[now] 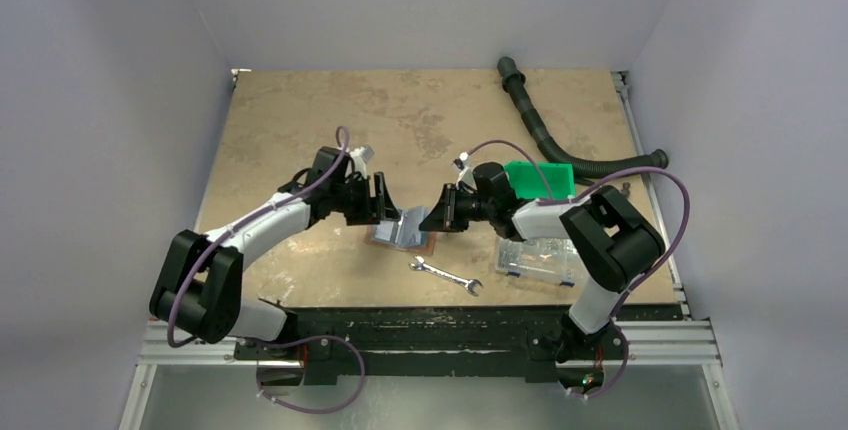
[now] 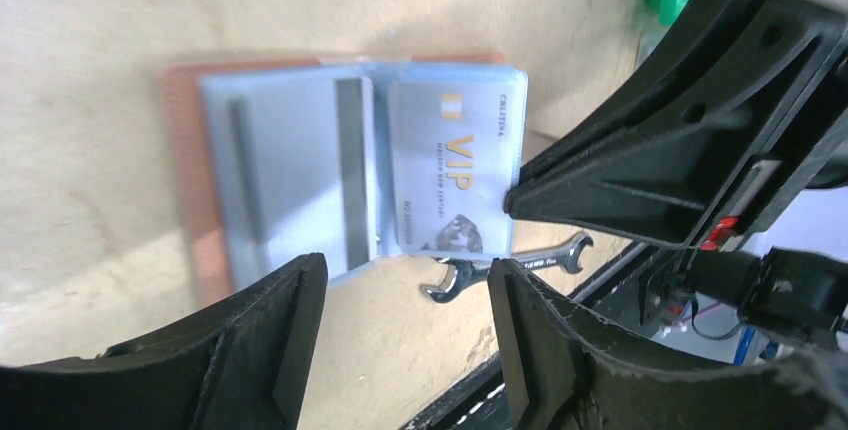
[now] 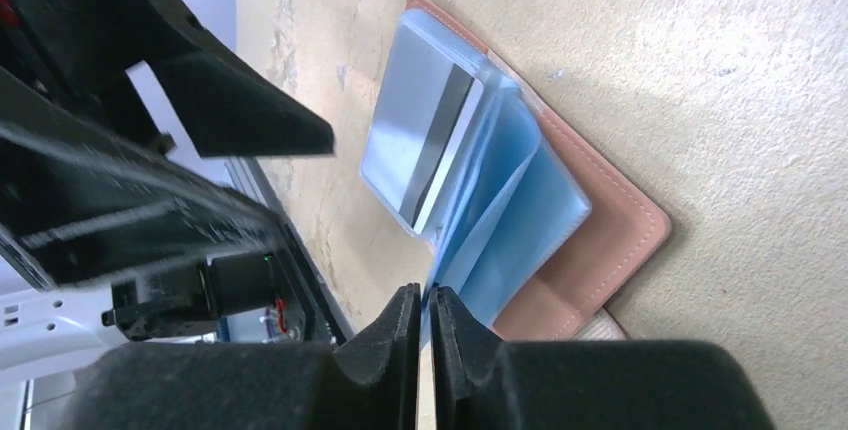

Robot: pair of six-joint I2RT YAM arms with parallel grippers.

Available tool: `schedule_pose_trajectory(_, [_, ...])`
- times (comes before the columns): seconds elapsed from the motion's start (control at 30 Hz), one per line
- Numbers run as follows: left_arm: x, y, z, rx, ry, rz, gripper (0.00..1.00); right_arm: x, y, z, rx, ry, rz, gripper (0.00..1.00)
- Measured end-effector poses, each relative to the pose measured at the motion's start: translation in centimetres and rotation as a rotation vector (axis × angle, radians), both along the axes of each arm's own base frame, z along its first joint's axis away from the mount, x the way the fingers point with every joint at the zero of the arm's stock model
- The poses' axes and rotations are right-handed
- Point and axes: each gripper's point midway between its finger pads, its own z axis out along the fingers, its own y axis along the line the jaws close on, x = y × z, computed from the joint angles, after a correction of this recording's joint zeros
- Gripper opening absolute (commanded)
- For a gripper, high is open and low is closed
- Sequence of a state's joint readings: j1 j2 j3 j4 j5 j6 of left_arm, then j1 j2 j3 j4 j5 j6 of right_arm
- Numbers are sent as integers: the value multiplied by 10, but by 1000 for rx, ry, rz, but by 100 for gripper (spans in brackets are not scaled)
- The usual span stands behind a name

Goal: Put the credit cards into the card holder
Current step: Turn over the card slot in the card holder.

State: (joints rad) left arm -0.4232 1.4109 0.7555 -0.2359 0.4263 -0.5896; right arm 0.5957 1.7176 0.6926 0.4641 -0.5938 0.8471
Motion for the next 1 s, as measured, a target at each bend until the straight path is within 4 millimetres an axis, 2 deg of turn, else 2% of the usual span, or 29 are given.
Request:
schedule_pose_trajectory(0.13, [16,19,13,14,-44,43,66,2,3,4,7,-11,8,27])
schedule_pose_trajectory(0.27, [16,23,12,28,-46,37,66,2,12,13,22,-31,26,29])
schedule_pose_trajectory(0.4, [15,21,11,20,-39,29,66,0,22,21,33,-48,47,30])
schedule_pose_trajectory(0.63, [13,13,6,-22,-24,-5,66,1,27,25,38,-54,56,29])
schedule_pose_trajectory(0.87, [6,8,-1,-60,-1,-26,65,1,27,12,16,-26,55,29])
schedule_pose_trajectory(1.0, [7,4,2,-84,-4,-29,59,1,28,7,10,-15,57,27])
